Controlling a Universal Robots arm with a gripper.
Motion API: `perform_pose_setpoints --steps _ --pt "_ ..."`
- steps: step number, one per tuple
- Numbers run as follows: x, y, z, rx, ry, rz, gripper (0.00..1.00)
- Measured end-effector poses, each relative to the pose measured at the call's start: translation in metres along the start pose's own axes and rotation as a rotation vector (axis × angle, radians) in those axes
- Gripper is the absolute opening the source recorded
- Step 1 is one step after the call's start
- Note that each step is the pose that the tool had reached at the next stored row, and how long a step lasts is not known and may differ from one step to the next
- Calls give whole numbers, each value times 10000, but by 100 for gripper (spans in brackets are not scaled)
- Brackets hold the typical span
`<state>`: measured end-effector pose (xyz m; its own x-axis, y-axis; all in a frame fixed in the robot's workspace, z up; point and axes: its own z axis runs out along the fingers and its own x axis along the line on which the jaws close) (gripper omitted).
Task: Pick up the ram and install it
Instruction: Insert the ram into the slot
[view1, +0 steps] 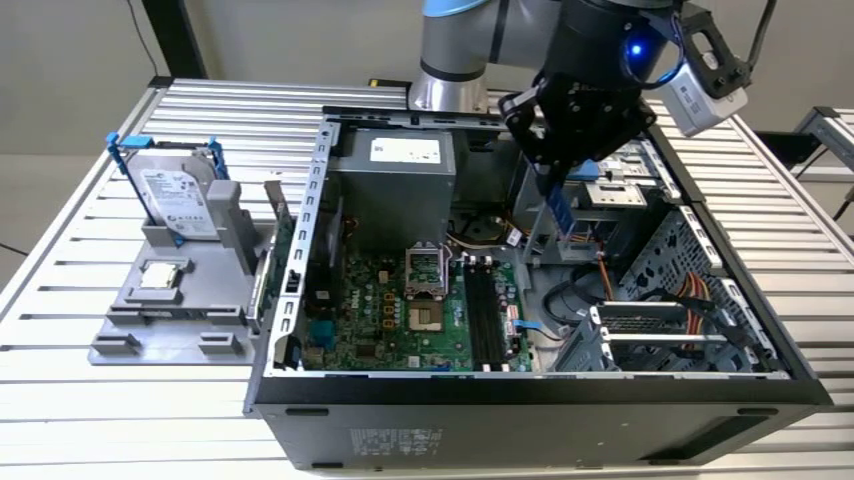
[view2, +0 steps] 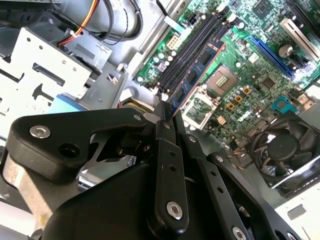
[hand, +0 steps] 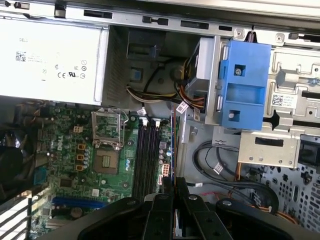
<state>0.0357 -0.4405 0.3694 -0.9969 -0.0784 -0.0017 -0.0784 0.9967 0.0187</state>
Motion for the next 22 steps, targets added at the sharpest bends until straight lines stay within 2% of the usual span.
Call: perform_pose_setpoints --steps 22 --pt "2 -19 159 0 0 0 0"
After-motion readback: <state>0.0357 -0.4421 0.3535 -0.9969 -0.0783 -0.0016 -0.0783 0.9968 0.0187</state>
